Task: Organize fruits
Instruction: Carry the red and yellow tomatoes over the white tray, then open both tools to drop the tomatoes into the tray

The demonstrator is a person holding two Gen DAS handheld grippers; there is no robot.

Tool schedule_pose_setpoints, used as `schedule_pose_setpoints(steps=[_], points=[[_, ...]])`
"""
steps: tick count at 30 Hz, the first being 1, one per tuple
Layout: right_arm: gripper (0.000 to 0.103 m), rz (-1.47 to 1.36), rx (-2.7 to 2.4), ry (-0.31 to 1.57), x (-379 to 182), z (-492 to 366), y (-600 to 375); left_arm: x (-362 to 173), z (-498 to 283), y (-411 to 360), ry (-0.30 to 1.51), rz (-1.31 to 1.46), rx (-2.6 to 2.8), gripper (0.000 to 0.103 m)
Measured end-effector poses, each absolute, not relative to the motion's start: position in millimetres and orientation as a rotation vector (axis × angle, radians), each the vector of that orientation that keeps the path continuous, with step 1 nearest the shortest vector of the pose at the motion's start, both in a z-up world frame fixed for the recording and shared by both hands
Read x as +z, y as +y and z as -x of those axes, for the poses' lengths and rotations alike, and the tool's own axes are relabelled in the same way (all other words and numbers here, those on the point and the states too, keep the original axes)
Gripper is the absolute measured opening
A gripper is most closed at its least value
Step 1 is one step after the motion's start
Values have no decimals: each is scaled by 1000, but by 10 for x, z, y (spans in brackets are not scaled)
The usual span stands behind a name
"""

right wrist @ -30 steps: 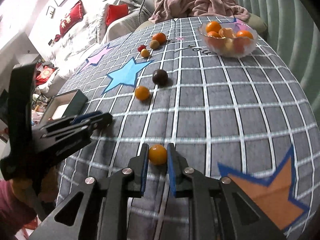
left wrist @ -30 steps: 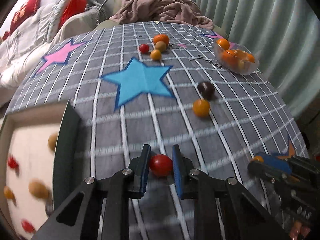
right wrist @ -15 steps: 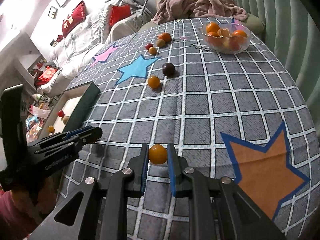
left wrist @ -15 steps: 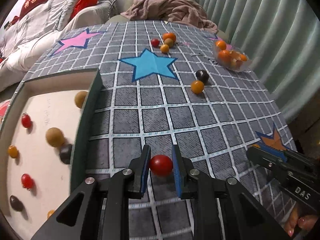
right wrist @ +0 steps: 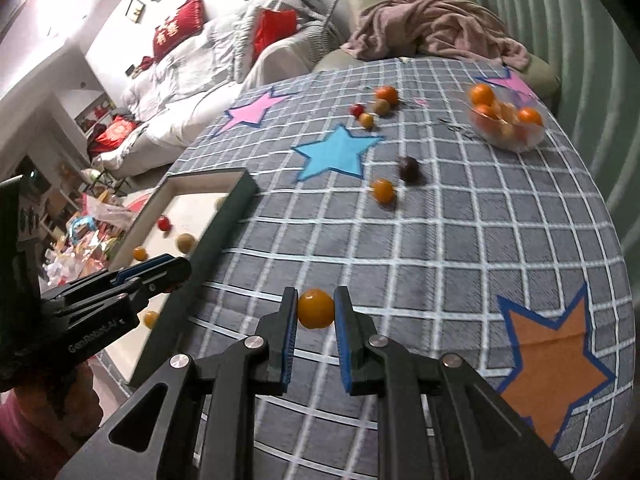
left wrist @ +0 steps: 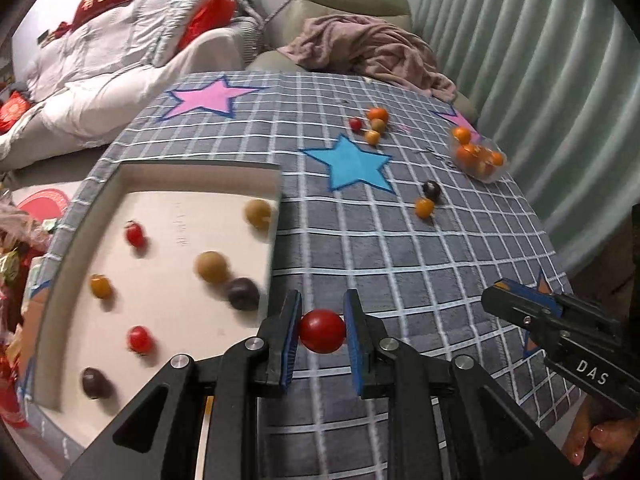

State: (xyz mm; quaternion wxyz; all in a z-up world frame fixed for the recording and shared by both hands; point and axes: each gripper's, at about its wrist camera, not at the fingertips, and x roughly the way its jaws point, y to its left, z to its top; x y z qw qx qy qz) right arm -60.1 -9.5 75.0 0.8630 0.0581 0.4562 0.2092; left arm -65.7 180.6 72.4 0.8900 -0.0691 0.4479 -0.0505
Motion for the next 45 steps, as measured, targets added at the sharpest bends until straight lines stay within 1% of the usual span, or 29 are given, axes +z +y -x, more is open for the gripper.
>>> schedule_pose_setpoints(steps=[14,25,36,45], points=[[20,-26,567,970,939,479,795,747,712,2629,909,210,22,23],[20,39,633,999,937,279,1319,733,592,3023,909,231,77,23],[20,88,636,1043,727,-234,1702,633,-126,3040,952,186,106,23],[20,121,635,1094,459,-673,1908,290,-656,3147,1056,133,183,23]])
